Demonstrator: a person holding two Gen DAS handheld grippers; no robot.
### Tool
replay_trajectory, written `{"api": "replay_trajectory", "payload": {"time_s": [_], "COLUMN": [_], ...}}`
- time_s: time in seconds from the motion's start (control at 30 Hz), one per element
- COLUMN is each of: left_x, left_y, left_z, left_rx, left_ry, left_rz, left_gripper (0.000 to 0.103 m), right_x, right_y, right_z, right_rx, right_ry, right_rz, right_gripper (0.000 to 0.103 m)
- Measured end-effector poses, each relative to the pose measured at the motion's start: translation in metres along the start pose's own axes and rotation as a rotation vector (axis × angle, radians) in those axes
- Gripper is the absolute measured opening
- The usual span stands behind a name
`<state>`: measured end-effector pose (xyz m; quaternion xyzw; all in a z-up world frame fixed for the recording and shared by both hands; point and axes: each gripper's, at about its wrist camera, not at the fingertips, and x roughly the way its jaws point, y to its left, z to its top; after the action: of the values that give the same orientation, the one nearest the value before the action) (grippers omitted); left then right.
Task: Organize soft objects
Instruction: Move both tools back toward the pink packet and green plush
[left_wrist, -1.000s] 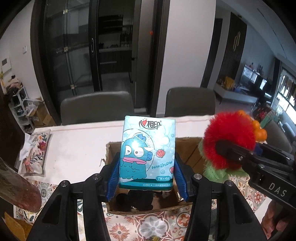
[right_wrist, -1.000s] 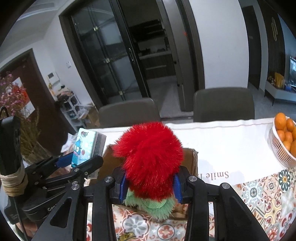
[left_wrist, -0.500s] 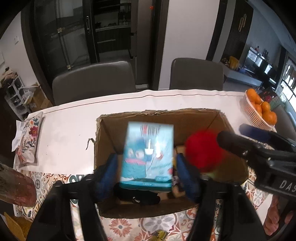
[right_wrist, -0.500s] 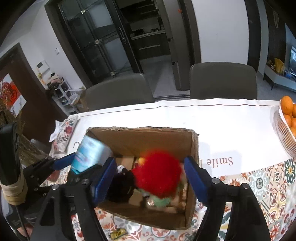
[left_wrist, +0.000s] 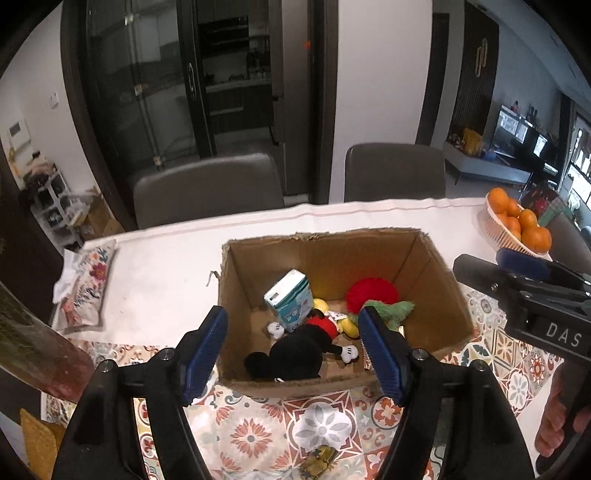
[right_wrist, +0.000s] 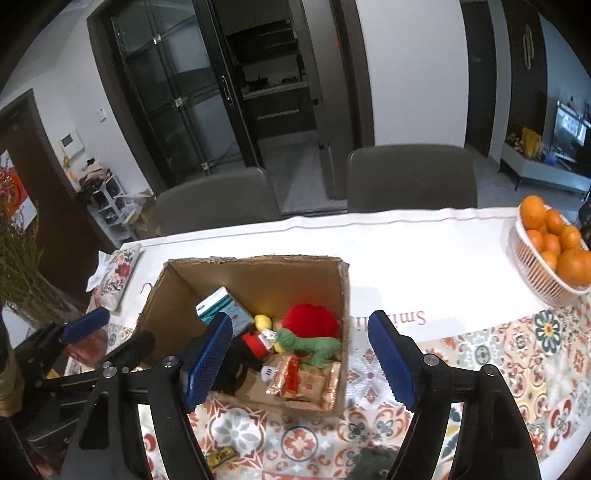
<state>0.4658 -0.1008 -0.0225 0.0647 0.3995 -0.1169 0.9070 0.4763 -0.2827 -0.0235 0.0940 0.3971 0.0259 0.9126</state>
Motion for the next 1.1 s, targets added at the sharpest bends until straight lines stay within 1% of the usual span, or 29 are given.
{"api": "replay_trajectory", "payload": {"time_s": [0.07,0.2,0.4,0.6,0.8,0.97,1.1], "left_x": [-0.012,-0.031,-0.056,-0.076,-0.093,-0.101,-0.101], "left_y": [-0.002,-0.003,-0.003,0.000,0.003,0.004,0.005], "left_z": [-0.002,-0.006,-0.018,-0.039,-0.064,-0.085,-0.102], "left_rx": [0.014,0.011,-0.013,-0.053,-0.067,-0.093,-0.105], "left_ry": [-0.024,-0.042,-0.041,-0.036,-0.026,-0.004,0.026], "left_rz": [0.007,0.015,0.030,0.058,0.080,0.088,0.094], "left_gripper": [0.073,0.073,0.076,0.077,0.077,0.078,0.079], "right_x": [-0.012,-0.037,-0.059,-0.072,-0.082,-0.084,-0.083], "right_y": [-0.002,-0.003,0.007,0.017,0.025,0.030,0.032], "right_z": [-0.002,-0.005,-0.018,-0.040,-0.065,-0.084,-0.101], "right_rx": [-0.006,-0.006,-0.029,-0.054,-0.087,-0.106,-0.123], "right_ry": [-0.024,-0.062,-0.067,-0.055,-0.041,-0.011,0.022], "right_rz": [-0.009,-0.018,0.003,0.018,0.027,0.045,0.051], "right_gripper": [0.077,0.077,0.078,0.078,0.078,0.078,0.078]}}
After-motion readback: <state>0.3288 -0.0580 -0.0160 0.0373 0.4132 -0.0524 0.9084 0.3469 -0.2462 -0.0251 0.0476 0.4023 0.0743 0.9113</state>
